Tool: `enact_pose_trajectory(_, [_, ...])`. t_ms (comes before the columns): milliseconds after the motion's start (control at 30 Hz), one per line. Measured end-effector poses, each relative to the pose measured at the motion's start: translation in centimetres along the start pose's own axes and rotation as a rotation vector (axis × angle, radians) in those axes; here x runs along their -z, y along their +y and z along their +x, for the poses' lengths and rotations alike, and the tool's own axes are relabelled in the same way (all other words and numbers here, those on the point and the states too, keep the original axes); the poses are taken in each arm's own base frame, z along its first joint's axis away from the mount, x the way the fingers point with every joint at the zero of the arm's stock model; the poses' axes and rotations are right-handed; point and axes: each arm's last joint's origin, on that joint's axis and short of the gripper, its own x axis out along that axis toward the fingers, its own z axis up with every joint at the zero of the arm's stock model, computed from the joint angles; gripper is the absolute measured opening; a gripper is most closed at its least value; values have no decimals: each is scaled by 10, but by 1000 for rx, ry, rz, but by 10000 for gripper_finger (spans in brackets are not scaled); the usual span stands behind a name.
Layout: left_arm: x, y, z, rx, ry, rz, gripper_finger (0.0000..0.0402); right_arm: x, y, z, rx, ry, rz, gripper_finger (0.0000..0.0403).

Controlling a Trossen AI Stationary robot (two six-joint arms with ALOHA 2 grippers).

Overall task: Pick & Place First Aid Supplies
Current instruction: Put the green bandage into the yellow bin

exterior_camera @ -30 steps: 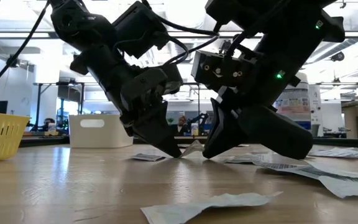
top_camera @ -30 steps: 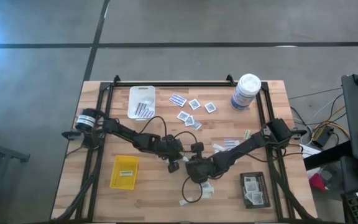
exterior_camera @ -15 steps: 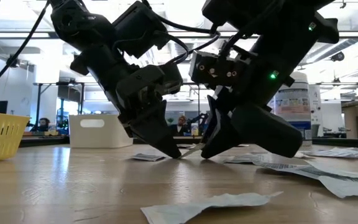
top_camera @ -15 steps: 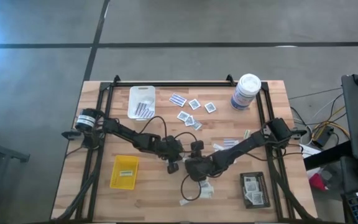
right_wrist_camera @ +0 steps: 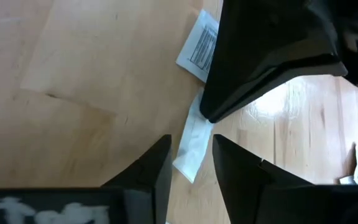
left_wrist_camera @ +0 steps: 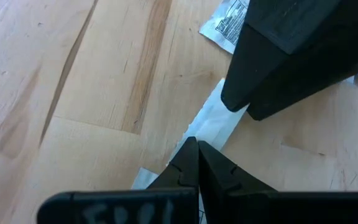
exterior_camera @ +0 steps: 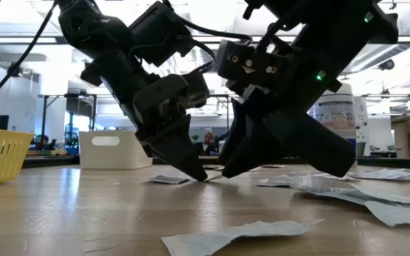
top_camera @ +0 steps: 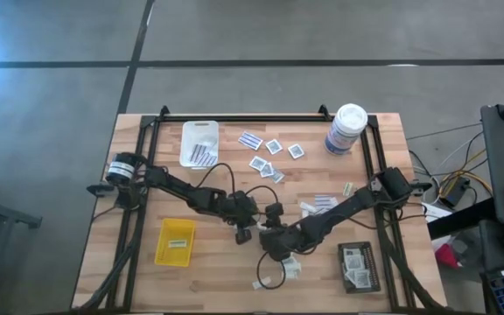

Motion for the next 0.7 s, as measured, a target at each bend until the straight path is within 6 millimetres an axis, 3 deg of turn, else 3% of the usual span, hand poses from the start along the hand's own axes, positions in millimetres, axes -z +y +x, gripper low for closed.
enact_pose_trajectory(300, [0,0,0,-2,-1,-1,0,7,7,12,12,31,-24,89])
enact_pose_trajectory(700, [0,1,0,-7,7,-4,0,8,7,10,31,38,-13,78])
